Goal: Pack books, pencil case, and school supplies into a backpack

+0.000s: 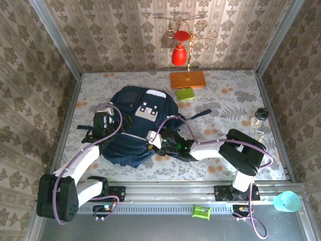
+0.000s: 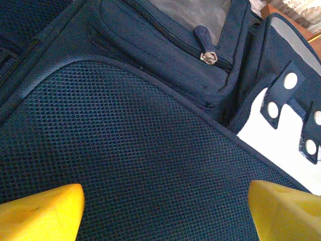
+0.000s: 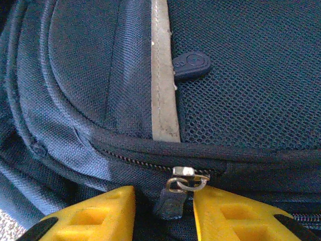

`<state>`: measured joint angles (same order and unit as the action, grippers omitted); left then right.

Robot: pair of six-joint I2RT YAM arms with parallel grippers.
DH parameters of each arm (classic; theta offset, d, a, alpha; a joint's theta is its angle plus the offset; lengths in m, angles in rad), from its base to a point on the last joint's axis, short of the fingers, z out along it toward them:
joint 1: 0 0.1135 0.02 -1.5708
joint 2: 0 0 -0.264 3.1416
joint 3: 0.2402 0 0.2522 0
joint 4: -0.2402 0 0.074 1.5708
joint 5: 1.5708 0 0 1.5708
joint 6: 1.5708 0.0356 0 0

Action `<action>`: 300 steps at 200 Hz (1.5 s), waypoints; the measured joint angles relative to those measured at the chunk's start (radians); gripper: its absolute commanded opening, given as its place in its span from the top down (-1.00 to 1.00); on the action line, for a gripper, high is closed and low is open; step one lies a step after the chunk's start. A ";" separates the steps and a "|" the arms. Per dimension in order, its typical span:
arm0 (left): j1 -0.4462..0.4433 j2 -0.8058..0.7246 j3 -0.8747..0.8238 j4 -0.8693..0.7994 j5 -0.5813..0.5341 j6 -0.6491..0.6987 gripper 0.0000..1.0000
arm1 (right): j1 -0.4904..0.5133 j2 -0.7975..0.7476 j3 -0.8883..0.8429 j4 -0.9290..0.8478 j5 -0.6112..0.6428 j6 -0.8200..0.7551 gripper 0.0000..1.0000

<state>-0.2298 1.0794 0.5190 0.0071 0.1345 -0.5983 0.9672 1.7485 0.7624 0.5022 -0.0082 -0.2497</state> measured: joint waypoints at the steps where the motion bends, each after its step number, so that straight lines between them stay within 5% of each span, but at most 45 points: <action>1: 0.000 0.000 0.000 0.000 0.000 0.000 -0.71 | 0.001 0.000 0.000 0.001 0.003 0.000 0.34; 52: 0.000 -0.010 -0.008 0.000 0.000 0.000 -0.71 | 0.044 0.008 -0.025 0.068 0.116 0.037 0.76; 99: -0.028 -0.037 -0.009 -0.015 -0.001 0.001 -0.71 | 0.029 -0.022 -0.086 0.132 0.112 0.081 0.94; 203: -0.188 -0.079 -0.009 -0.076 -0.072 0.056 -0.66 | -0.124 -0.100 -0.162 0.172 -0.256 0.349 1.00; 300: -0.188 0.322 0.196 0.031 -0.112 0.133 -0.59 | -0.042 0.004 -0.034 0.199 -0.314 0.583 1.00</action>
<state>-0.4179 1.4014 0.7155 0.0376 0.0223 -0.4652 0.9257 1.7527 0.7284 0.7010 -0.3218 0.3332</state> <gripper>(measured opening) 0.799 0.054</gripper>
